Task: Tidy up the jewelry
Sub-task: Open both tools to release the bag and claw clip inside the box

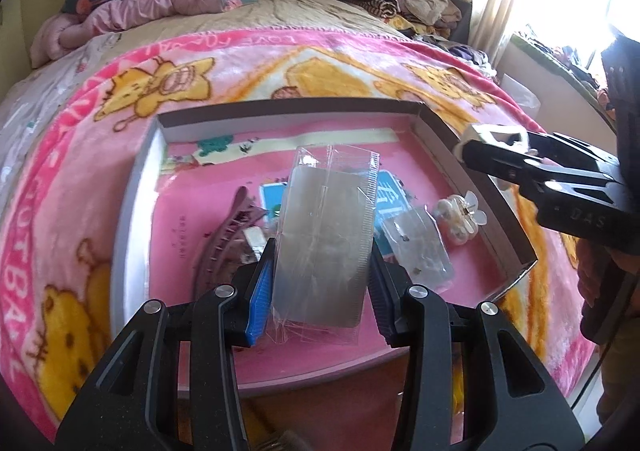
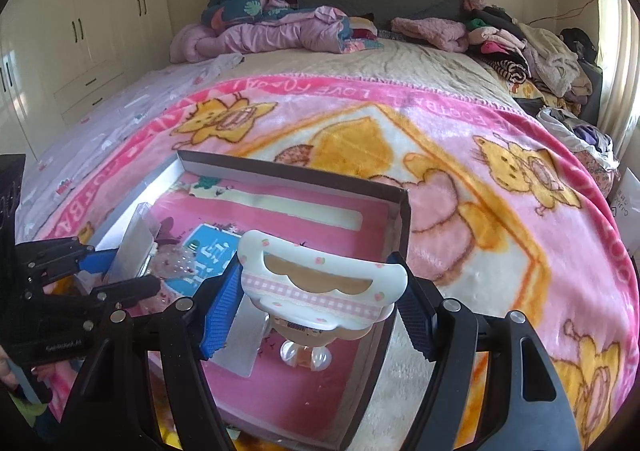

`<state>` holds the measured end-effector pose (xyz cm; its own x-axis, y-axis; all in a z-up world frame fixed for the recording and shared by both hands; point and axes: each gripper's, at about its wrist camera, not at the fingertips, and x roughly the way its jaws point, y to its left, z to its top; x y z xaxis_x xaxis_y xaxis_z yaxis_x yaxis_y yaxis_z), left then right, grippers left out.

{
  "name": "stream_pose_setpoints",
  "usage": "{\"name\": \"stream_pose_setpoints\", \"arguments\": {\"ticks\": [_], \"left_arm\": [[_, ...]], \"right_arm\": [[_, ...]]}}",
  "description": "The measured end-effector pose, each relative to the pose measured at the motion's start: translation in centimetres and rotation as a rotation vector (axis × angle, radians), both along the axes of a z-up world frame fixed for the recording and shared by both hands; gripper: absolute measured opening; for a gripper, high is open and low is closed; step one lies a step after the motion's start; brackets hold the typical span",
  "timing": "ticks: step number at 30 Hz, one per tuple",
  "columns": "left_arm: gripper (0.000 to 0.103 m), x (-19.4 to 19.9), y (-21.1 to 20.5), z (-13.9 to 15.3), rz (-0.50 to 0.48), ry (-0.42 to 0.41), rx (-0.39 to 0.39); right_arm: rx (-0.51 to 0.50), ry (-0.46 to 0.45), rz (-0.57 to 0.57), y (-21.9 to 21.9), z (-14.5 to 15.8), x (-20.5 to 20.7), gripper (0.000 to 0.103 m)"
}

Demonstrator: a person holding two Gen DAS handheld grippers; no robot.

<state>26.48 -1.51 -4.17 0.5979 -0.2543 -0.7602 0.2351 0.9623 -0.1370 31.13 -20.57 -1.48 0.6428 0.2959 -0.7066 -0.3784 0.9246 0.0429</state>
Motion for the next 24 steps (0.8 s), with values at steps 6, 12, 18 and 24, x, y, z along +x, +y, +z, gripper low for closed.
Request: {"name": "stream_pose_setpoints", "arguments": {"ticks": [6, 12, 18, 24], "left_arm": [[0.034, 0.1, -0.7, -1.1, -0.027, 0.017, 0.010], [0.036, 0.0, -0.9, -1.5, -0.037, 0.028, 0.018], [0.044, -0.5, -0.4, -1.2, -0.028, 0.037, 0.007], [0.046, -0.8, 0.0, -0.8, -0.015, 0.036, 0.008]], "right_arm": [[-0.024, 0.037, 0.017, 0.6, -1.5, 1.3, 0.068], [-0.030, 0.070, 0.023, 1.2, -2.9, 2.5, 0.068], [-0.039, 0.094, 0.035, 1.9, -3.8, 3.3, 0.068], [-0.023, 0.104, 0.033, 2.2, -4.2, 3.4, 0.068]]}}
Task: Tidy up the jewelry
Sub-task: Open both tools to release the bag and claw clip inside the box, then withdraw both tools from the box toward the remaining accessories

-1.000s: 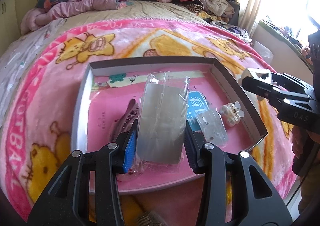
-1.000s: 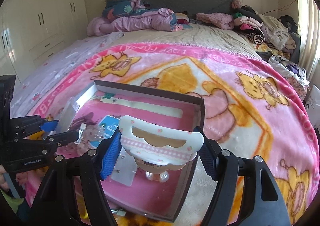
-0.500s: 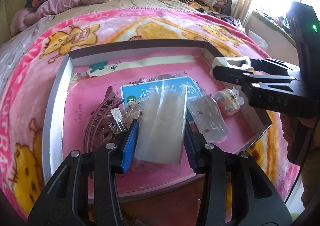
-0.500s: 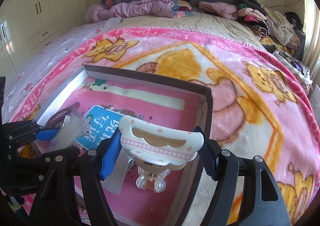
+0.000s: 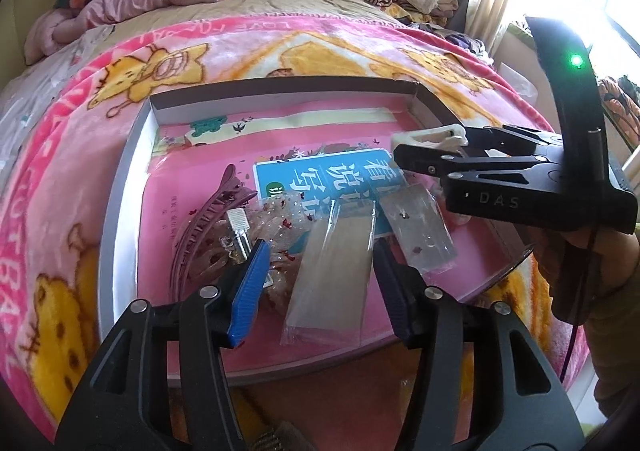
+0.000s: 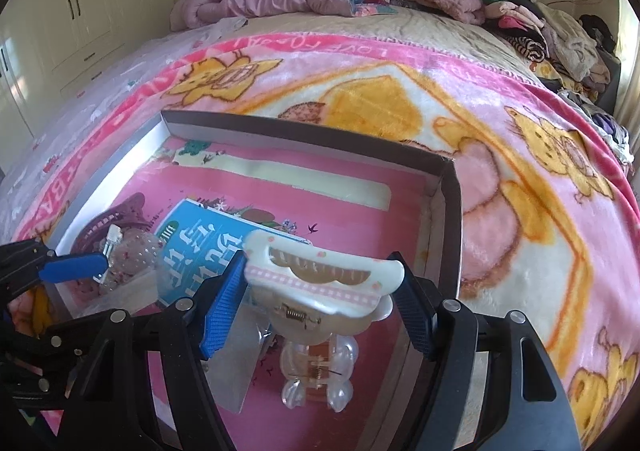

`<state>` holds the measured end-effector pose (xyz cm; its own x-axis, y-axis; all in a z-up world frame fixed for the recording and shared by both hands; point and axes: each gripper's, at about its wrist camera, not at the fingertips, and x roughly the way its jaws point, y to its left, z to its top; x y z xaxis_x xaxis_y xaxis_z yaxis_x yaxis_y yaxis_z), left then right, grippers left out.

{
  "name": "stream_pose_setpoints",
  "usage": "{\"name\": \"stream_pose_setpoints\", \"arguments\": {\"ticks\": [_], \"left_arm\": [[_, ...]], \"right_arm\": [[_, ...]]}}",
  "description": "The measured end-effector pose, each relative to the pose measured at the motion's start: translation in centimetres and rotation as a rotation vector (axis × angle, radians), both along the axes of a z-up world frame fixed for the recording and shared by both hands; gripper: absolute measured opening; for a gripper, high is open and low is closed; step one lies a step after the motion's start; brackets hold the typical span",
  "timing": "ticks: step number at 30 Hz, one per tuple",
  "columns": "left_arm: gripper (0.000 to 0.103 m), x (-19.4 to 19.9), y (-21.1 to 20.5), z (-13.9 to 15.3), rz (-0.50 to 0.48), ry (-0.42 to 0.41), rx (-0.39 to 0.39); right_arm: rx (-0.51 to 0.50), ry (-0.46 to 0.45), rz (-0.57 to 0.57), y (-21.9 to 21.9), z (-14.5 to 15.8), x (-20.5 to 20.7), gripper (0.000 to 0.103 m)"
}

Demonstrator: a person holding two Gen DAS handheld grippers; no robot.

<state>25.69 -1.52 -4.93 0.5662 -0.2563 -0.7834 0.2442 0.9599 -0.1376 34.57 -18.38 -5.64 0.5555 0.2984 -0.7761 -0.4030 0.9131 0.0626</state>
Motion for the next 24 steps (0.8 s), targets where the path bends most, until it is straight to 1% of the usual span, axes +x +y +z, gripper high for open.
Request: {"name": "stream_pose_setpoints", "arguments": {"ticks": [6, 10, 16, 20, 24], "left_arm": [[0.049, -0.3, 0.2, 0.5, 0.007, -0.005, -0.011], [0.053, -0.5, 0.4, 1.0, 0.016, -0.009, -0.016], [0.061, -1.1, 1.0, 2.0, 0.045, -0.020, -0.022], [0.068, -1.5, 1.5, 2.8, 0.062, -0.032, -0.032], [0.079, -2.0, 2.2, 3.4, 0.085, -0.036, -0.046]], "right_arm": [[0.026, -0.014, -0.007, -0.7, 1.2, -1.1, 0.069], [0.052, -0.034, -0.018, -1.6, 2.4, -2.1, 0.075], [0.067, -0.066, -0.022, -2.3, 4.0, -3.7, 0.083], [0.064, -0.085, -0.020, -2.5, 4.7, -4.9, 0.086], [0.059, -0.099, -0.013, -2.4, 5.2, -6.0, 0.088]]}}
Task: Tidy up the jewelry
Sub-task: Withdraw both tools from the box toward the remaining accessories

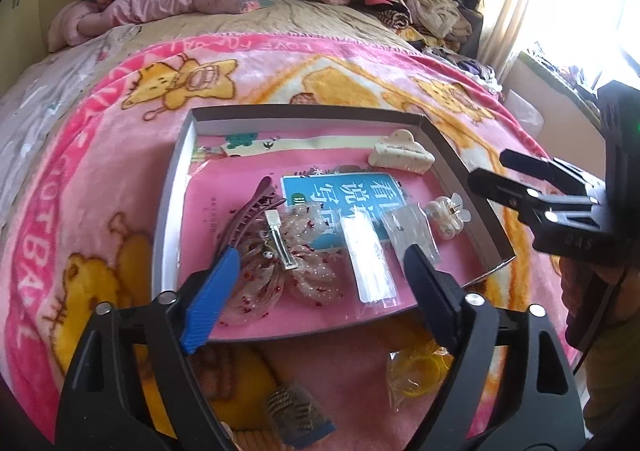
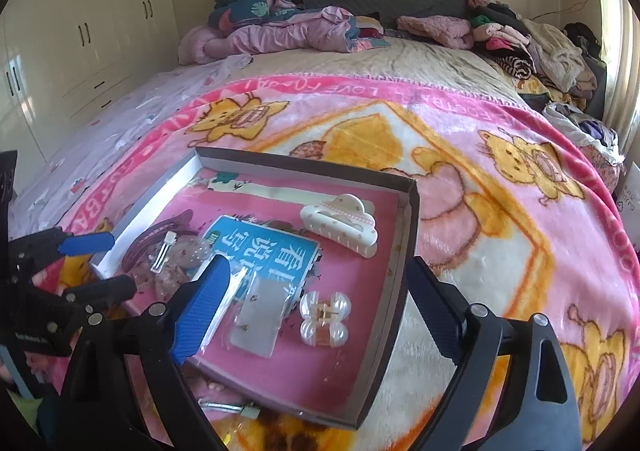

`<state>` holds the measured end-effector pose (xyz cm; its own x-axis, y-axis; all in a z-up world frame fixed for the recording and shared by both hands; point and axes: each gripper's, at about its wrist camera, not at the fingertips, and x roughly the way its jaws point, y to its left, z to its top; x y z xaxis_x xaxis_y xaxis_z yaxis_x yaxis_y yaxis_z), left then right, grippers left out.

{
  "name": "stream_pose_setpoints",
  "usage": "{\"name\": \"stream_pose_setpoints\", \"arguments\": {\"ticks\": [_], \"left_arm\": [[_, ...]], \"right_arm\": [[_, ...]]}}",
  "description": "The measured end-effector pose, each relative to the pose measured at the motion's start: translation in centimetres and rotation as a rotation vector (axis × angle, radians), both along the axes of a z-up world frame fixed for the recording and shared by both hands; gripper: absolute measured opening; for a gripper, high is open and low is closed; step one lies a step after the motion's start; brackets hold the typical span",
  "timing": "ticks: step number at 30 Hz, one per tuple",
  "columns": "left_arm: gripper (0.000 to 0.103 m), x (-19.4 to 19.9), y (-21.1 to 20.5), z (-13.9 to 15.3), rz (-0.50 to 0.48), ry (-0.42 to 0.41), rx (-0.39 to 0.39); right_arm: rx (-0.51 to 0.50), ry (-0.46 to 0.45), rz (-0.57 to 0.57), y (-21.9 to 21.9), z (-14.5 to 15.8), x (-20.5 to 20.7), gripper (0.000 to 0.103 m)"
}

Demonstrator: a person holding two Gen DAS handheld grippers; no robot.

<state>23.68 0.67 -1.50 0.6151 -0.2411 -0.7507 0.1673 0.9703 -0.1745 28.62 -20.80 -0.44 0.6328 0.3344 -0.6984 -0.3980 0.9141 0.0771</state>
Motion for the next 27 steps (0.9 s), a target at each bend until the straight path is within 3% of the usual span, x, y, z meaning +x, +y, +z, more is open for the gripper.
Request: {"name": "stream_pose_setpoints", "arguments": {"ticks": [5, 27], "left_arm": [[0.089, -0.7, 0.9, 0.7, 0.035, -0.018, 0.000], [0.089, -4.4, 3.6, 2.3, 0.116, -0.047, 0.003]], "right_arm": [[0.010, -0.009, 0.003, -0.1, 0.5, -1.0, 0.088], [0.015, -0.067, 0.048, -0.2, 3.0, -5.7, 0.091]]}}
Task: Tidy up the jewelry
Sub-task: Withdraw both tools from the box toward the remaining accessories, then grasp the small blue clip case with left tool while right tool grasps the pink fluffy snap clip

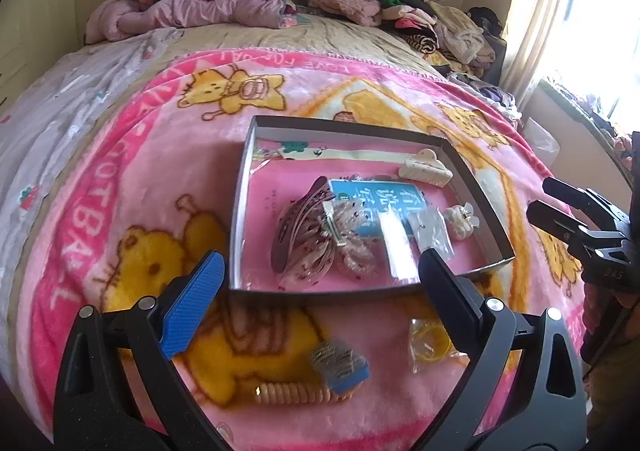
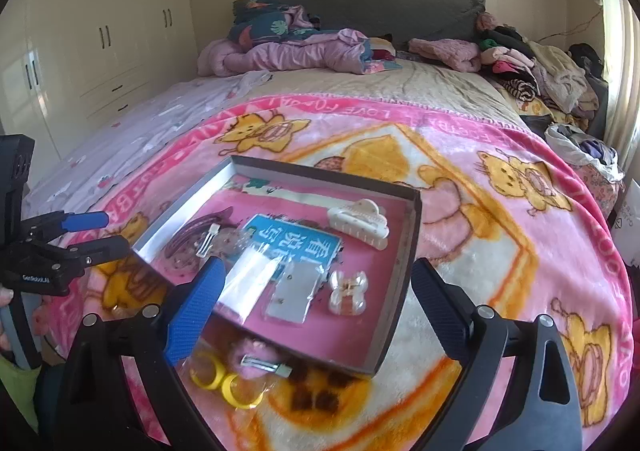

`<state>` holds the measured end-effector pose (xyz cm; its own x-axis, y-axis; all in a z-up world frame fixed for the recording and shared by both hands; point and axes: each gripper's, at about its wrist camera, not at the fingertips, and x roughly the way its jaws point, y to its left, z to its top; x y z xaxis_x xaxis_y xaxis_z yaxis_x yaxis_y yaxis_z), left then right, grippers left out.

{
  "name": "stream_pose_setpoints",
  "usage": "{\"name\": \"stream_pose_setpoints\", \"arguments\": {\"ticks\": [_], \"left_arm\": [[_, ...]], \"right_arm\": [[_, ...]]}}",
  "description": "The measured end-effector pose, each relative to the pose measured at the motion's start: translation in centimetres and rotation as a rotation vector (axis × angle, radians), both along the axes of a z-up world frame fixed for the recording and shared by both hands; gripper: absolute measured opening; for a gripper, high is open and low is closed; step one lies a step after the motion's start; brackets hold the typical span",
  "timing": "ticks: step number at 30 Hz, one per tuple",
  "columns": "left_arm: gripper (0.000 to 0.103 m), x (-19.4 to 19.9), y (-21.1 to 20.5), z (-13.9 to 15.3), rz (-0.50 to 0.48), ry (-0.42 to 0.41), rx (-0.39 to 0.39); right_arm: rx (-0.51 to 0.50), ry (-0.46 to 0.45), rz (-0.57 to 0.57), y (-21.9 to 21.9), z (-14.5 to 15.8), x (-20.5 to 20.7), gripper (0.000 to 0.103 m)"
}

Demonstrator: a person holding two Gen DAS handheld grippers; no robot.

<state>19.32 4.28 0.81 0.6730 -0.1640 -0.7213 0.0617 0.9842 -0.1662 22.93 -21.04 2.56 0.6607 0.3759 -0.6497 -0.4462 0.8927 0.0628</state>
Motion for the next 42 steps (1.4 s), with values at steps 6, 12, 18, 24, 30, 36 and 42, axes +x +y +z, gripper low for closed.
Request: {"name": "stream_pose_setpoints", "arguments": {"ticks": [6, 12, 18, 24, 30, 36, 42], "left_arm": [[0.089, -1.3, 0.7, 0.0, 0.020, -0.001, -0.002], [0.089, -2.6, 1.4, -0.3, 0.041, 0.001, -0.002], [0.089, -3.9, 1.6, -0.2, 0.055, 0.000, -0.003], [0.089, -4.9, 1.7, -0.5, 0.064, 0.002, 0.004], [0.089, -5.6, 1.9, -0.9, 0.074, 0.011, 0.009], [0.089, -6.5, 1.9, -1.6, 0.079, 0.024, 0.021], [0.089, -7.1, 1.3, -2.0, 0.069, 0.032, 0.042]], "right_arm": [[-0.002, 0.006, 0.021, 0.3, -0.2, -1.3, 0.092], [-0.003, 0.015, 0.042, 0.5, -0.5, -2.6, 0.092], [-0.005, 0.025, 0.057, 0.8, -0.9, -3.6, 0.092], [-0.011, 0.032, 0.071, 1.1, -1.2, -4.6, 0.092], [-0.014, 0.048, 0.091, 1.5, -1.8, -5.5, 0.092], [-0.018, 0.066, 0.106, 1.9, -2.6, -6.3, 0.092], [-0.025, 0.082, 0.109, 2.1, -3.7, -6.9, 0.092]]}}
